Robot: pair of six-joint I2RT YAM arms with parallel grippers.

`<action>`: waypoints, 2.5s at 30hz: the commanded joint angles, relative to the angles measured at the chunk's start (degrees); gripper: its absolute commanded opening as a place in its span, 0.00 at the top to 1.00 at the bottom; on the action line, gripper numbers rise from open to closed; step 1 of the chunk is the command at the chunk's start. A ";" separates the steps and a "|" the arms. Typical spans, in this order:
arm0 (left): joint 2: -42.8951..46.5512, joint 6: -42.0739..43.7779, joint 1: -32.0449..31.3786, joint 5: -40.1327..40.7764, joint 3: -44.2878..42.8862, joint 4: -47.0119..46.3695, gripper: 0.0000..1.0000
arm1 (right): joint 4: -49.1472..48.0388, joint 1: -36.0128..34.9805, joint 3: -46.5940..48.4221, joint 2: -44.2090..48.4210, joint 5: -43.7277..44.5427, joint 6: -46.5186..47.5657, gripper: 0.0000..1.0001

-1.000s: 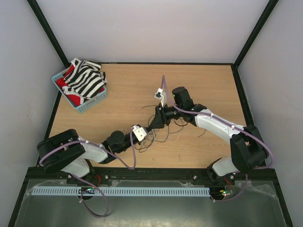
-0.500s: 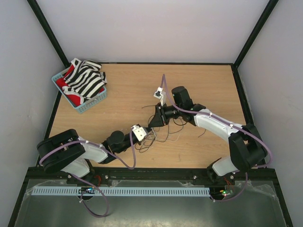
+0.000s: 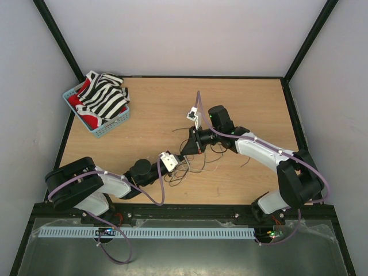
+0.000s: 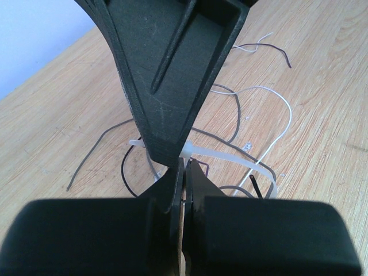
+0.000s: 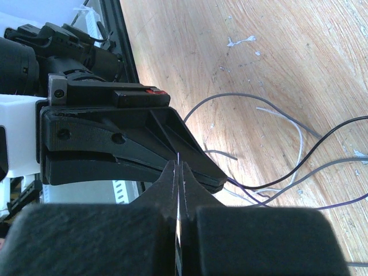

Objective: Zip-tie the wires
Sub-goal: Tie the cable at the center of the board.

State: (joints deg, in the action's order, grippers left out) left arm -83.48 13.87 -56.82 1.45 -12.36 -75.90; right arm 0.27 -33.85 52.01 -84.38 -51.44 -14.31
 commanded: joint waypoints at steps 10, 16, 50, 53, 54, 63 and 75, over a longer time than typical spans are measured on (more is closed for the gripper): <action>0.34 0.96 -0.06 -3.30 -0.38 -1.86 1.00 | -0.80 0.06 6.26 -2.01 1.84 -1.16 1.00; 1.65 2.33 -1.18 -1.71 0.48 -1.88 1.00 | -0.44 0.78 12.61 -6.12 1.77 -3.10 1.00; 13.27 -19.57 9.61 -9.02 6.69 -0.69 0.43 | -15.45 -0.49 -1.35 -1.73 7.01 -14.78 1.00; 12.13 -22.14 9.62 -9.72 5.16 -0.62 0.42 | -17.96 -0.93 -2.39 -1.09 7.58 -16.89 1.00; 11.51 -22.72 9.62 -10.16 4.54 -0.63 0.42 | -18.41 -1.08 -2.57 -0.93 7.67 -17.26 1.00; 8.55 -23.79 9.62 -6.88 0.49 -0.60 0.40 | -19.26 -1.66 -2.97 -0.41 7.76 -18.45 1.00; 5.58 -23.18 9.71 -6.04 -1.41 -0.68 0.63 | -19.78 -1.75 -2.74 -0.35 7.83 -18.85 1.00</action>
State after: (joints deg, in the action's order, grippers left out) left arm -77.12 -9.08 -47.13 -3.95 -12.38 -75.09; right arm -17.12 -35.29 49.45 -86.67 -43.68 -32.45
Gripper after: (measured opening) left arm 0.397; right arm 0.010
